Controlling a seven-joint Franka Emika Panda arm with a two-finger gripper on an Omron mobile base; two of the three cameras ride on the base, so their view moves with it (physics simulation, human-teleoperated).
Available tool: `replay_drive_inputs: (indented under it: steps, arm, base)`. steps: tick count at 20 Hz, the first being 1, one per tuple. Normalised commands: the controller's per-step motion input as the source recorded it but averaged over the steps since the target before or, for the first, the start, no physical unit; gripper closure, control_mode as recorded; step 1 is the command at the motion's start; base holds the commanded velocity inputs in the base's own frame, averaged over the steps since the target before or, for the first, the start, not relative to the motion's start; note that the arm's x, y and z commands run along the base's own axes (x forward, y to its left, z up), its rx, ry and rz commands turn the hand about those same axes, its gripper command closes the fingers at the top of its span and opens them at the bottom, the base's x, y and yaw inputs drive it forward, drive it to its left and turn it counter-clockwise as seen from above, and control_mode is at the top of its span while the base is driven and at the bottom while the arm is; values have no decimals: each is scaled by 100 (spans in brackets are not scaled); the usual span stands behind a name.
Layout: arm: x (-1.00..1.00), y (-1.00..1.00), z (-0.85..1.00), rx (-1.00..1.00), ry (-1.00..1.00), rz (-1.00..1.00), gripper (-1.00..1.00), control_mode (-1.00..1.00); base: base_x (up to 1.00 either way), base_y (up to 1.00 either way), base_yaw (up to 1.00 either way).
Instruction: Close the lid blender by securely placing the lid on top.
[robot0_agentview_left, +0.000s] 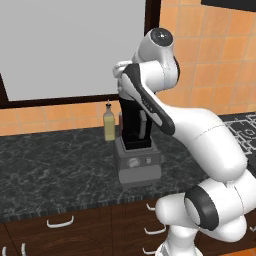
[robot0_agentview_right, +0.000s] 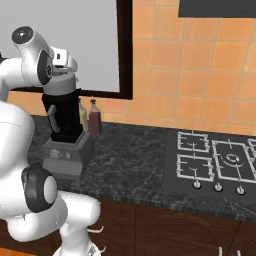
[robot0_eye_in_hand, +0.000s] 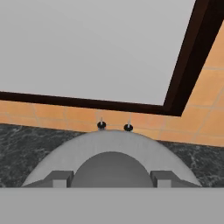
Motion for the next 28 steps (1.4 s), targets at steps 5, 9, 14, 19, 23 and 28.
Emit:
replay_drive_inputs:
  steps: [5,9,14,19,23,28]
  arm:
    - [-18,0,11,0,1,-1,100,-100]
    - [-5,0,3,0,1,-2,100,-100]
    - [0,0,3,0,0,-2,100,-100]
    - [4,0,0,0,0,-1,100,-100]
    - [14,0,-2,0,0,0,100,-100]
    - [23,0,-11,0,0,0,100,-100]
  base:
    - [0,0,0]
    - [0,0,0]
    - [0,0,0]
    - [0,0,0]
    - [0,0,0]
    - [0,0,0]
